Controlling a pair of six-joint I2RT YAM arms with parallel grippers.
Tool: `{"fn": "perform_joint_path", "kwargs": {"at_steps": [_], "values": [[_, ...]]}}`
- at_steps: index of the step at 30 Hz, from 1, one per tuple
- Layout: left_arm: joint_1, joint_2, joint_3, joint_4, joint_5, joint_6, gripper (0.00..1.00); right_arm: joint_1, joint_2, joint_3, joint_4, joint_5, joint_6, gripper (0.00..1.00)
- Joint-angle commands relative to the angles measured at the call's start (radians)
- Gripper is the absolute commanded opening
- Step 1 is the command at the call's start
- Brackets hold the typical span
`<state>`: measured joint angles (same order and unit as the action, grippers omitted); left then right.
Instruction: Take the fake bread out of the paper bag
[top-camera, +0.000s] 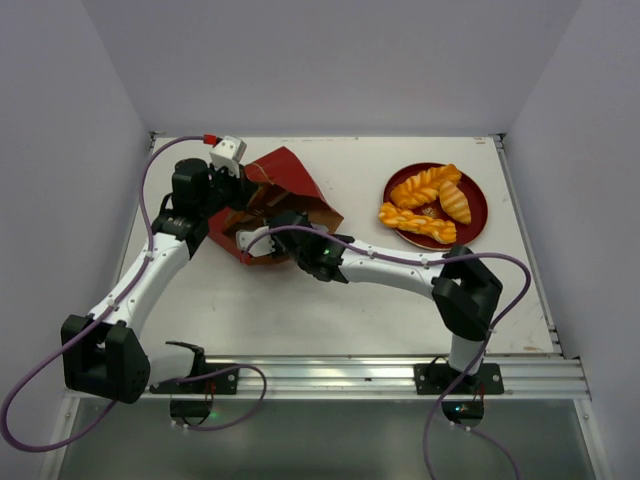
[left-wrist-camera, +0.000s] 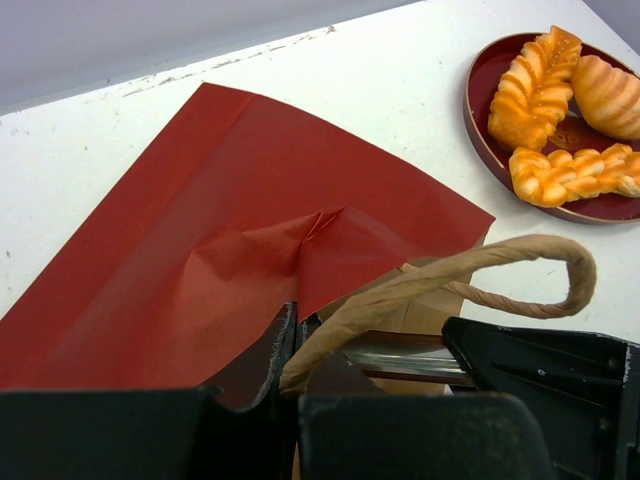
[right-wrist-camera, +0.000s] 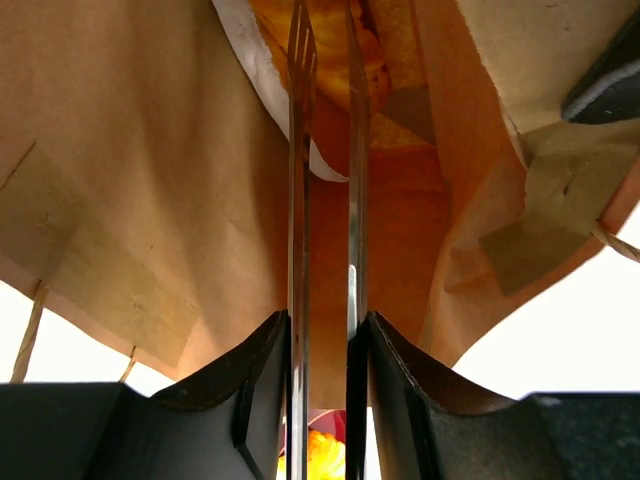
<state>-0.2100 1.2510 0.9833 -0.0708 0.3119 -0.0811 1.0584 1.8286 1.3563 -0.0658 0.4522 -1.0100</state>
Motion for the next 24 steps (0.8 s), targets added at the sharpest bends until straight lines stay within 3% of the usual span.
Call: {"fn": "perform_joint_path", "kwargs": {"at_steps": [1, 24], "values": [[-0.005, -0.022, -0.011, -0.001, 0.019, 0.026, 0.0, 0.002, 0.009, 0.047, 0.06, 0.031, -0.035, 0.39], [-0.005, -0.028, -0.015, 0.003, 0.027, 0.026, 0.0, 0.002, 0.078, 0.096, 0.009, 0.049, -0.05, 0.43]]}}
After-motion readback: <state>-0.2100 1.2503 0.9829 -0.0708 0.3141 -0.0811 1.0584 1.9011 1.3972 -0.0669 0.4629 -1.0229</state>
